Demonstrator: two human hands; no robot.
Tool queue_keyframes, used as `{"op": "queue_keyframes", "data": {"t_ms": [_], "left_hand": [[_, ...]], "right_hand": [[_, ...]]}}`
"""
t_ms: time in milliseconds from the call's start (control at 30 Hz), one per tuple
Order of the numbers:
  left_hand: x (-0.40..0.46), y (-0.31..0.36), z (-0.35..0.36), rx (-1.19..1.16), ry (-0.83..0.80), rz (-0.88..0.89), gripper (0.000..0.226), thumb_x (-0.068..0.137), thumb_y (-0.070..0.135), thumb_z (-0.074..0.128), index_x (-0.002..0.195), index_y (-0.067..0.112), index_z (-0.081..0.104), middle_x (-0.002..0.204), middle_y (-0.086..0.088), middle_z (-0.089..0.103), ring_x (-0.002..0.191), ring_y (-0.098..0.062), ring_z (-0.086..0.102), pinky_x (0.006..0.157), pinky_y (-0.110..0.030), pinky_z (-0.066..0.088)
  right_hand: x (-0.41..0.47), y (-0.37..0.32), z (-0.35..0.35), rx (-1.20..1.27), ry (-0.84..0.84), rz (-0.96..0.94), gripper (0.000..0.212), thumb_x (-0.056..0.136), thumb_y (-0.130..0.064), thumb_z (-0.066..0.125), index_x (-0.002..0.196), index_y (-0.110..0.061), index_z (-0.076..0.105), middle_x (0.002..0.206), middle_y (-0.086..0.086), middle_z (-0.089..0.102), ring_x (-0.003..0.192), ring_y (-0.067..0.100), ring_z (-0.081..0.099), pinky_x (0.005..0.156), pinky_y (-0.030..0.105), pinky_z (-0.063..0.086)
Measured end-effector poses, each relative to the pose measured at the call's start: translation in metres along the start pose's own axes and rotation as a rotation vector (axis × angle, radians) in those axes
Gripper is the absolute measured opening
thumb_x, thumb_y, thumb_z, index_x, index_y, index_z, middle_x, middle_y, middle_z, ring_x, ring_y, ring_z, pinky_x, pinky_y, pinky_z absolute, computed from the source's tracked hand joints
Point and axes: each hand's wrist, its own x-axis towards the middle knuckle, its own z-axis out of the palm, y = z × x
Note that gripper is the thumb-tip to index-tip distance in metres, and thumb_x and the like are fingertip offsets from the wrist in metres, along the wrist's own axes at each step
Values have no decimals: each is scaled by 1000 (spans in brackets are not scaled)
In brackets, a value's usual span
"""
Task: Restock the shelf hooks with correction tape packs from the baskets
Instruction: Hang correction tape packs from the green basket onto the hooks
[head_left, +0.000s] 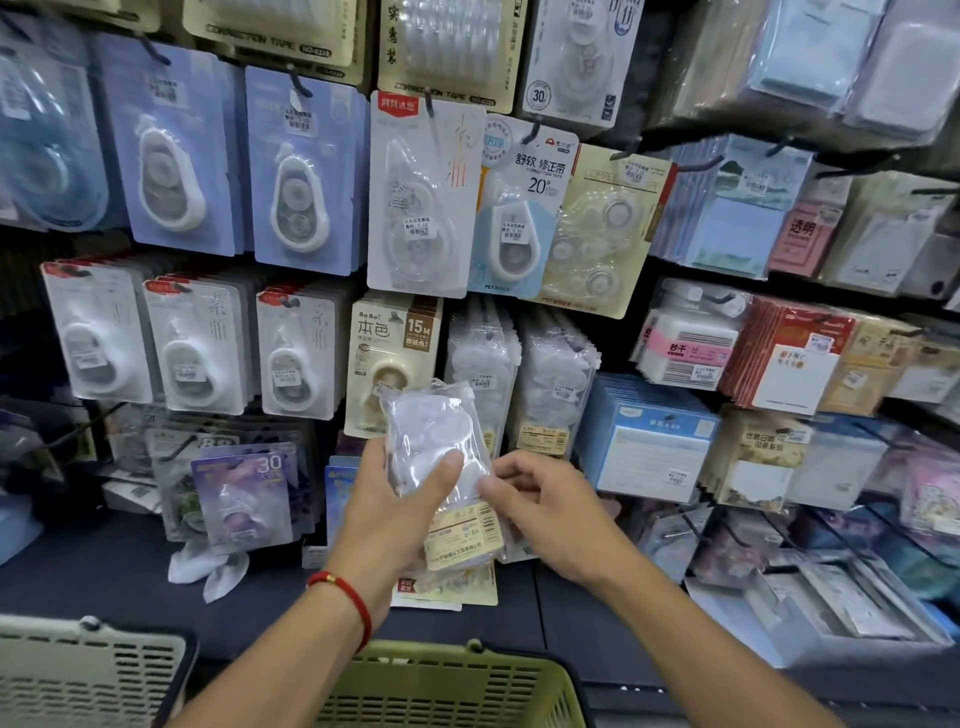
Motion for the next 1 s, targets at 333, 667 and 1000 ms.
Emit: {"op": "queue_keyframes", "data": {"t_ms": [333,667,1000], "left_hand": [[10,-10,-6,80,-24,-19,44,88,10,82,112,40,59,97,17,77,84,-2,76,62,-19,59],[10,-9,-7,69,-6,-62,44,88,2,77,113,34,60,92,14,79,79,-7,77,55,-19,58],[6,-3,-3,44,-23,-58,44,89,4,73,97,45,62,91,11,78,80,-12,78,57,-26,59]], "right_hand": [[10,15,-34,208,613,195,12,107,-39,49,105,-32,59,102,1,71,99,26,68,82,43,51],[12,21,-38,288,666,246,16,102,-34,53,104,-22,64,91,-1,67,76,19,59,70,37,46],[14,23,-38,191,700,271,17,101,-32,53,104,-20,66,83,-6,63,63,9,52,59,30,44]]}}
